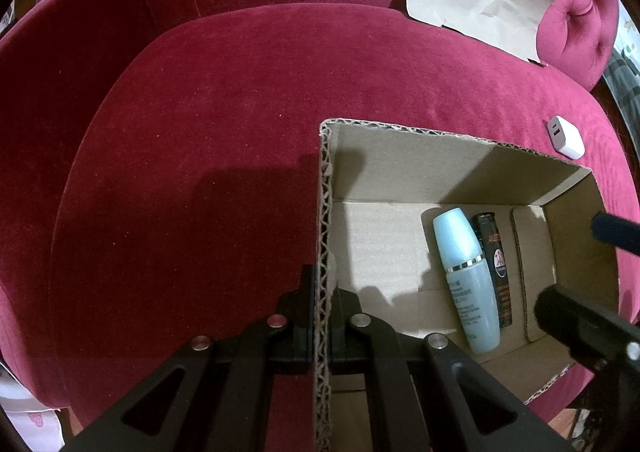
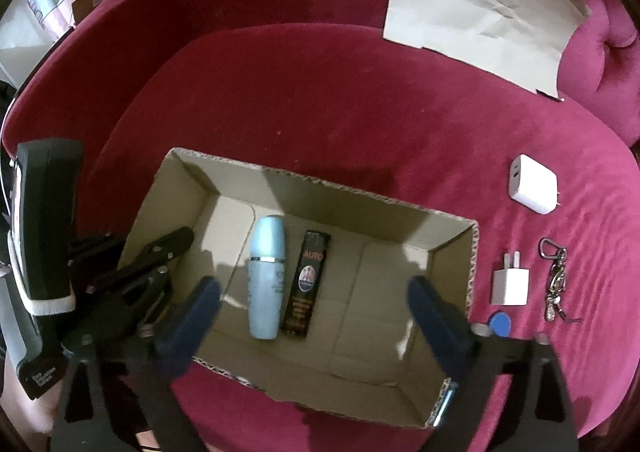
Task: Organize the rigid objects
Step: 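Lower the lighter beside the bottle and open the right gripper, then move the right gripper over the black square device on the seat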
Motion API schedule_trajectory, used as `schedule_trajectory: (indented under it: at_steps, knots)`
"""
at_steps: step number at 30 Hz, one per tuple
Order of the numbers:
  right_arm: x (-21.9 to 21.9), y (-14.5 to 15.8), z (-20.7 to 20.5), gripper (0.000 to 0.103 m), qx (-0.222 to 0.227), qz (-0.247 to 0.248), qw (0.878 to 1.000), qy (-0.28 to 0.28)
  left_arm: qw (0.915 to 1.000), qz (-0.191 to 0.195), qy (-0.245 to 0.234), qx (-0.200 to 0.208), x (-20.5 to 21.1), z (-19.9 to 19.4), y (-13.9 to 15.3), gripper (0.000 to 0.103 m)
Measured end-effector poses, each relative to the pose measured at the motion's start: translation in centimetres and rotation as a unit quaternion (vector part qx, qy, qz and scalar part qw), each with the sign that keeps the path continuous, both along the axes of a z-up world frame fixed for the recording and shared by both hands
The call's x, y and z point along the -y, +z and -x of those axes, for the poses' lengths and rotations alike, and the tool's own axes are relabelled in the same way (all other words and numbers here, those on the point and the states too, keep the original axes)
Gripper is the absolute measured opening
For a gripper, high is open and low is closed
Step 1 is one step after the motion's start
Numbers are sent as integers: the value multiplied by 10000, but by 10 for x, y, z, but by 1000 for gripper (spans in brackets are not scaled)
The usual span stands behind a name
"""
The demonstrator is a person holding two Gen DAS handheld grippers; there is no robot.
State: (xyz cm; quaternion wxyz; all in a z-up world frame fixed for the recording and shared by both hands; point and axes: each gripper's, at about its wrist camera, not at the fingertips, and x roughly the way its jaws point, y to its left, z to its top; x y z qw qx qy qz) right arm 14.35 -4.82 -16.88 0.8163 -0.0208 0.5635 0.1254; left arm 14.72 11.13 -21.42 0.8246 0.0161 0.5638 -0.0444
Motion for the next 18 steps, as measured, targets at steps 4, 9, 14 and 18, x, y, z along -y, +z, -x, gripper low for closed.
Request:
schedule_trajectory:
  at_steps: [4,9,14,18]
  knots:
    - [1,4,0,103,126,55,9999,-16,10000,-5,-4,2,0,0,0,3]
    - [4,8,1,103,171,59,9998,-52,10000,-7,-2,1,1,0,0,3]
    - [11,12,3,103,195,103,9996,-153,10000,-8,-2,1,1,0,0,3]
    - [17,14,3,103,152,171,9995,-236,10000,-6,3,-1,1,0,0,3]
